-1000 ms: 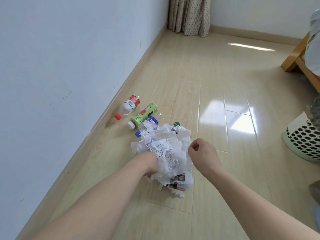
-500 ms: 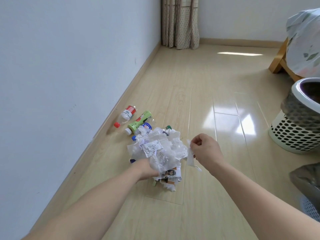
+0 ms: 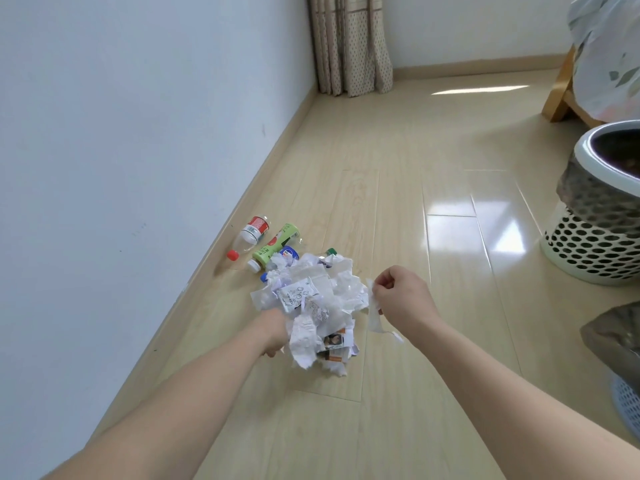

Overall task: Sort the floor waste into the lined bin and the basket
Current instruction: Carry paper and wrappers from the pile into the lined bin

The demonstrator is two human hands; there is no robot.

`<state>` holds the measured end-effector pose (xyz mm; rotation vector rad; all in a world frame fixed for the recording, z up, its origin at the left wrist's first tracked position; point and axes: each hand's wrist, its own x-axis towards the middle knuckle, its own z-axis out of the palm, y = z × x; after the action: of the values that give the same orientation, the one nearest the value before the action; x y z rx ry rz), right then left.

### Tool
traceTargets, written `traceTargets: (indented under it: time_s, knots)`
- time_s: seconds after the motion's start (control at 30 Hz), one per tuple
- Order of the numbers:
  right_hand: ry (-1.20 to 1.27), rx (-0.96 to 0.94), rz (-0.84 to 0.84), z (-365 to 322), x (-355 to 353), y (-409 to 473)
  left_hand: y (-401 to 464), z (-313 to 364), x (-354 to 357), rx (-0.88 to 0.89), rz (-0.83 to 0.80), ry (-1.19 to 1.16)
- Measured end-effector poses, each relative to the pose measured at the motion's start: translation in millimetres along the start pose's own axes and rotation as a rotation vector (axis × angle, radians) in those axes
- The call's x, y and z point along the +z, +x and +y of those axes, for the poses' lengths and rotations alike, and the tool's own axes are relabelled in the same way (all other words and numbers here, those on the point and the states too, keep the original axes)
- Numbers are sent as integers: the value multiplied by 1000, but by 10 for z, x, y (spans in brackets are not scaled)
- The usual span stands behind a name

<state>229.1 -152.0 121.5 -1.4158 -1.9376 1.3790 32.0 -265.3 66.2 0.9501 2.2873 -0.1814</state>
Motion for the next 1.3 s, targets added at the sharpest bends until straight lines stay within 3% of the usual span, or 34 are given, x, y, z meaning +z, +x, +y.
traceTargets:
  time_s: [0.07,0.2,0.27,0.4,0.5,0.7,0.87,0.97,1.17,1.3]
  knots:
    - [-3,-13,-17,-61,-8,-2,-69,-54,-146,41,-3,-103]
    - [-56,-80,-39,-254,-116,-19,-308,-89,-481,68,90,-75]
    - [-115,-122,-30,-382,-310,-2,-402,57,-638,125,132,-197]
    - [-88,-115,85,-579,-1083,36,-644,797,-884,323,42,-592]
    - [-85,-57,231,-506,-1796,2,-810,1589,-886,498,-14,-685]
    - [-2,129,518,220,-3102,-315,-1232,3333,-546,755,-150,-646]
    - [-21,325,675,988,-3775,-618,-1503,4369,-18,810,-194,-560]
    - [-79,401,732,1386,-3995,-699,-1599,4728,274,785,-215,-531]
    - [-216,522,646,1891,-4102,-682,-1609,5068,616,682,-305,-444]
    - [-217,522,638,1869,-4132,-636,-1538,5079,588,697,-230,-428]
